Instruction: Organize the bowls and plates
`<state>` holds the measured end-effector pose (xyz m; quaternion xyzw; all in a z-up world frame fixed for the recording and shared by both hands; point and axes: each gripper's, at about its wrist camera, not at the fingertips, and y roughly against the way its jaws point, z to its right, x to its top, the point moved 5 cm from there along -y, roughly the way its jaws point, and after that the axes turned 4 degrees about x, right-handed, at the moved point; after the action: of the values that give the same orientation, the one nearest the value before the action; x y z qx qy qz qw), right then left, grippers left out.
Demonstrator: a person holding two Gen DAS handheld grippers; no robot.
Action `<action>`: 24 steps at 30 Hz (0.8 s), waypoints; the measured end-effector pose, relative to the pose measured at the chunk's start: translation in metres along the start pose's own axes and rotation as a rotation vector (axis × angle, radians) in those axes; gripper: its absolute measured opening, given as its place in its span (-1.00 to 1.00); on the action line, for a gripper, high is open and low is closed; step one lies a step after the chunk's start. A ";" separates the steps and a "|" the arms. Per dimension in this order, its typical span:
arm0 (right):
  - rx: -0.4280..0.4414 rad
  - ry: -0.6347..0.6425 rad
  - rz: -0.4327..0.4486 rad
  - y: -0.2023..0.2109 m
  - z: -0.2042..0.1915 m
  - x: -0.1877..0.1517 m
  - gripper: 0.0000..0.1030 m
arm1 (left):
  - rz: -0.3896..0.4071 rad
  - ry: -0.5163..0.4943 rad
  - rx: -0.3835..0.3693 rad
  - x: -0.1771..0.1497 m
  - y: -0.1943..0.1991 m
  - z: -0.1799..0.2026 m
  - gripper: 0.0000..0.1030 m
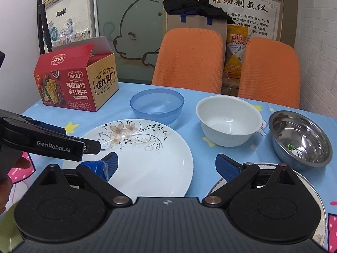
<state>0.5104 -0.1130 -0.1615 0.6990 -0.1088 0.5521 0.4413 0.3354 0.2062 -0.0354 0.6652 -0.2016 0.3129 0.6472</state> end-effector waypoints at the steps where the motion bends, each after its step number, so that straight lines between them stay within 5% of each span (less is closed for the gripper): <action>1: 0.002 0.001 -0.008 -0.006 0.001 0.000 0.69 | -0.006 -0.001 0.001 0.000 -0.004 0.001 0.42; 11: 0.066 -0.017 -0.118 -0.040 -0.006 -0.018 0.72 | -0.040 -0.015 -0.006 -0.008 -0.023 0.008 0.42; 24: 0.091 0.007 -0.091 -0.036 -0.020 -0.029 0.71 | -0.023 -0.031 -0.017 -0.010 -0.025 0.010 0.42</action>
<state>0.5097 -0.0863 -0.2044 0.7207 -0.0501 0.5383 0.4341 0.3468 0.1974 -0.0599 0.6666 -0.2065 0.2935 0.6534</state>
